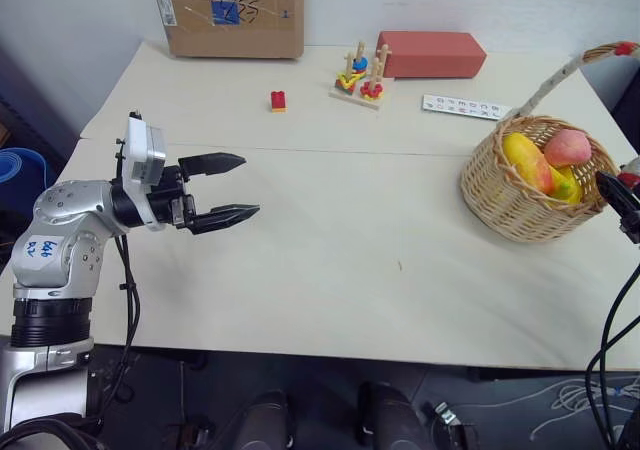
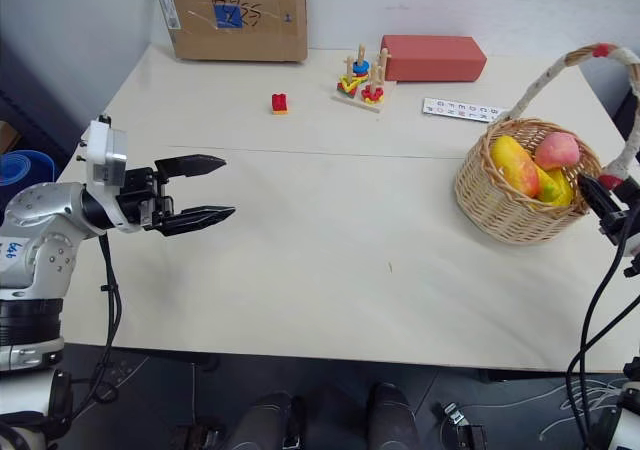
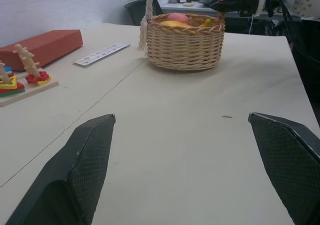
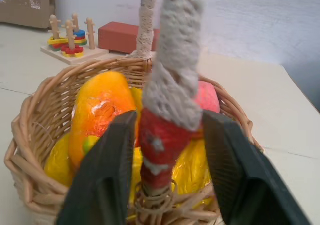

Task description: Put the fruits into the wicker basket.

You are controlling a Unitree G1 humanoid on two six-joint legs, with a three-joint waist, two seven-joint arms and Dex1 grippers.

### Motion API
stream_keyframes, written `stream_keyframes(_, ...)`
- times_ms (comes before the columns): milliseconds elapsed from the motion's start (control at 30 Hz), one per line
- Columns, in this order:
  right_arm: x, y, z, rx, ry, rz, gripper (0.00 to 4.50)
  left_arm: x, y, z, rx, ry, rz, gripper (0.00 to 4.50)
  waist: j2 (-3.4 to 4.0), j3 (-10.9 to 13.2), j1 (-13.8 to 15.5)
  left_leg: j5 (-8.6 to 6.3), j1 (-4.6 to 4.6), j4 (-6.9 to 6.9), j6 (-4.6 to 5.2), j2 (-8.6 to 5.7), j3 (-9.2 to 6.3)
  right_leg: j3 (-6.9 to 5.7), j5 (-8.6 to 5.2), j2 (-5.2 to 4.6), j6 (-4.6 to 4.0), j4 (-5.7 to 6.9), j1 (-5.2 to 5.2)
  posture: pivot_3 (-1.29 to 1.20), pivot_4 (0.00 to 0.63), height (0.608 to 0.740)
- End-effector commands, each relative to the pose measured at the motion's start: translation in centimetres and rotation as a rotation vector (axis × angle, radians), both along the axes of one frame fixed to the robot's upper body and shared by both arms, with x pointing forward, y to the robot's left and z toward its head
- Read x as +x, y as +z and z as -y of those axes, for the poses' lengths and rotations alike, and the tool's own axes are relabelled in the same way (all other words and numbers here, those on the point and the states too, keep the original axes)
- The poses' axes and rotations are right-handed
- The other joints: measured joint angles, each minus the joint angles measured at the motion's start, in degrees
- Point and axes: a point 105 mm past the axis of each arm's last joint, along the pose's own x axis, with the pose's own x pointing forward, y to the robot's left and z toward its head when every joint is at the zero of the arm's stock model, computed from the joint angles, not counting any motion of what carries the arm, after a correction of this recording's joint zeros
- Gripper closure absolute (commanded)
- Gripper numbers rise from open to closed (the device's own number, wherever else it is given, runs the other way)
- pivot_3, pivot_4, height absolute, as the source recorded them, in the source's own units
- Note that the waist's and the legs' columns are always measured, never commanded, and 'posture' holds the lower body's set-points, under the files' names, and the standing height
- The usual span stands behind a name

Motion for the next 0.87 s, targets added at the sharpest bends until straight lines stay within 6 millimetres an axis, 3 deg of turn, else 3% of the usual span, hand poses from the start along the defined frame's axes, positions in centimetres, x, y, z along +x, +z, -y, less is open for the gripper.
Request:
stream_keyframes(33, -2.2, 2.7, 0.6, -0.092, -0.01, 0.088, 1.29, 0.0, 0.5, 0.0, -0.004, -0.007, 0.031, 0.0, 0.0, 0.0, 0.26, 0.0, -0.02, -0.01, 0.0, 0.0, -0.03, -0.02, 0.0, 0.0, 0.0, -0.02, 0.0, 0.0, 0.15, 0.74)
stream_keyframes(167, -5.4, 2.9, -0.5, -0.213, 0.04, 0.064, 0.02, -0.1, -0.7, -1.2, 0.026, 0.024, -0.012, 0.0, 0.0, 0.0, 0.45, 0.0, -0.07, -0.02, 0.0, -0.03, -0.08, -0.05, 0.0, 0.0, 0.0, -0.07, 0.01, 0.0, 0.15, 0.74)
stream_keyframes(300, -7.9, 1.9, -2.2, -0.294, 0.142, -0.031, 0.02, -0.4, -3.4, -3.6, 0.126, 0.115, -0.046, 0.0, 0.04, 0.0, 0.08, -0.01, -0.02, -0.07, 0.01, -0.02, -0.04, -0.03, 0.01, 0.0, 0.02, -0.19, 0.06, 0.0, 0.15, 0.74)
stream_keyframes(433, -9.9, -2.0, -7.7, -0.444, 0.47, -0.217, 0.02, -2.3, -7.2, -6.1, 0.232, 0.177, -0.052, 0.0, 0.03, 0.0, -0.22, -0.05, 0.14, -0.25, -0.07, 0.17, -0.05, -0.02, 0.0, 0.15, 0.01, -0.34, 0.09, 0.0, 0.15, 0.74)
stream_keyframes(533, -9.4, -3.9, -11.1, -0.45, 0.642, -0.237, 0.02, -4.1, -10.1, -7.1, 0.324, 0.202, -0.095, 0.0, -0.03, 0.0, -0.79, -0.1, 0.2, -0.17, 0.01, 0.27, -0.21, 0.05, 0.11, 0.07, 0.04, -0.42, 0.15, 0.0, 0.15, 0.74)
stream_keyframes(667, -7.8, -6.8, -14.3, -0.479, 0.817, -0.234, 0.02, -5.3, -10.9, -6.6, 0.307, 0.232, -0.071, 0.0, -0.05, 0.0, -0.45, -0.15, 0.2, -0.12, 0.05, 0.46, -0.27, 0.01, 0.14, 0.0, 0.03, -0.53, 0.17, 0.0, 0.15, 0.74)
stream_keyframes(867, -3.9, -8.4, -15.4, -0.449, 0.829, -0.173, 0.02, -6.3, -10.6, -5.0, 0.278, 0.249, -0.027, 0.0, -0.01, 0.02, 0.36, -0.16, 0.12, -0.06, 0.08, 0.35, -0.36, -0.05, 0.18, -0.08, 0.0, -0.41, 0.15, 0.0, 0.15, 0.74)
